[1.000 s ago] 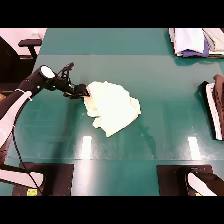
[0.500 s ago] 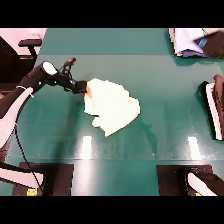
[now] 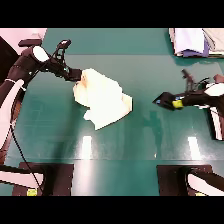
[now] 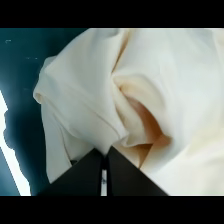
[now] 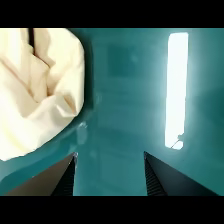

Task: Fold the shirts.

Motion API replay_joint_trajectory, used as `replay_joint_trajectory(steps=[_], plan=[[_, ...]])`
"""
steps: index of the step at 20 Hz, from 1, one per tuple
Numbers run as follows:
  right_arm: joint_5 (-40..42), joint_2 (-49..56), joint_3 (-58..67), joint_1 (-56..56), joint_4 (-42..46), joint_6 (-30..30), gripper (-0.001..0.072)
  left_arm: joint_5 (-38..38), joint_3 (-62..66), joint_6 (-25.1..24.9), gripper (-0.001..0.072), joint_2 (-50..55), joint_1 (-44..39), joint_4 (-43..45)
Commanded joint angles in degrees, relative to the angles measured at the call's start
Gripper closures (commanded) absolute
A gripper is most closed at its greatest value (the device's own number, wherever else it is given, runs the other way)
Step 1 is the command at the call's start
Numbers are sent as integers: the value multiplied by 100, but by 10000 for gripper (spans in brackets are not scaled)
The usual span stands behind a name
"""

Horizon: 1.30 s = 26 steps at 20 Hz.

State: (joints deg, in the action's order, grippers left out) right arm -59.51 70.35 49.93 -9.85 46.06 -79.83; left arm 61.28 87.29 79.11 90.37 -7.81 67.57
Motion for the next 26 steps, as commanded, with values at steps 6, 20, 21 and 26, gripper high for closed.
replay_joint_trajectory(steps=[6,20,21,26], plan=[[680,2238,1377,-1198,-713,254,274,24,50,-4,684,-9,0,63],[146,1784,4142,-675,544,459,695,330,708,345,684,-1292,0,1753],[0,1419,4369,-494,824,420,695,332,841,345,684,-1609,0,1921],[-907,-271,5346,168,1263,420,696,326,1320,341,684,-3167,0,1974]])
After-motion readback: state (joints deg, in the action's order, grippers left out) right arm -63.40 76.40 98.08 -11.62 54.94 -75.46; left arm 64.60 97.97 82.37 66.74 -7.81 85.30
